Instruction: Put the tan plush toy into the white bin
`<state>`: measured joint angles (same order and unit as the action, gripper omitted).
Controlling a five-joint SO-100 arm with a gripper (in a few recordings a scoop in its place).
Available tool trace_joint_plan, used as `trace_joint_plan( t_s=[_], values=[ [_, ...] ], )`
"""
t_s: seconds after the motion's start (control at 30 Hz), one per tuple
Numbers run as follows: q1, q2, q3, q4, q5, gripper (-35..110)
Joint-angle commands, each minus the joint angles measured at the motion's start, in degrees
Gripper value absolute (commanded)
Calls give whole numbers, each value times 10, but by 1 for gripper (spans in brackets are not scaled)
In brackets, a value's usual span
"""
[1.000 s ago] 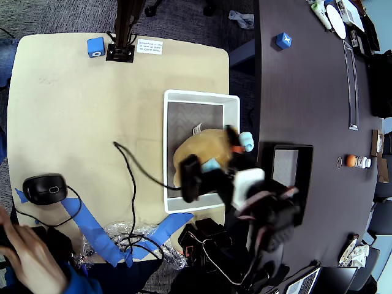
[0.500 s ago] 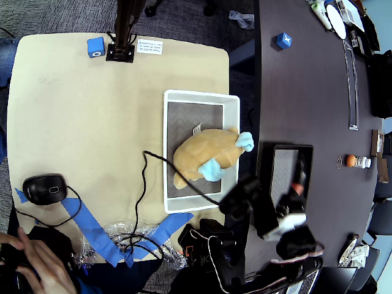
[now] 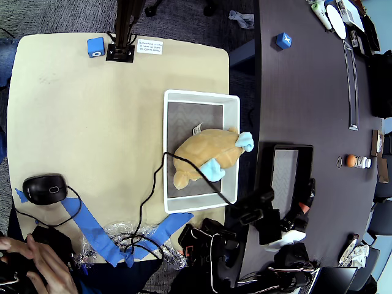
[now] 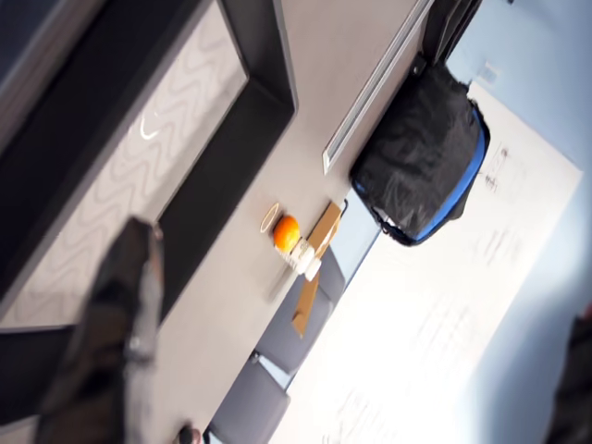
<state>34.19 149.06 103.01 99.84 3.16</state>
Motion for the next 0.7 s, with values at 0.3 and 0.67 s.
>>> trace_joint_plan(
  t_s=[0.3,0.67],
  values=[
    [58,19,-9,-1,4,63],
    [58,59,-4,-3,7,63]
  ],
)
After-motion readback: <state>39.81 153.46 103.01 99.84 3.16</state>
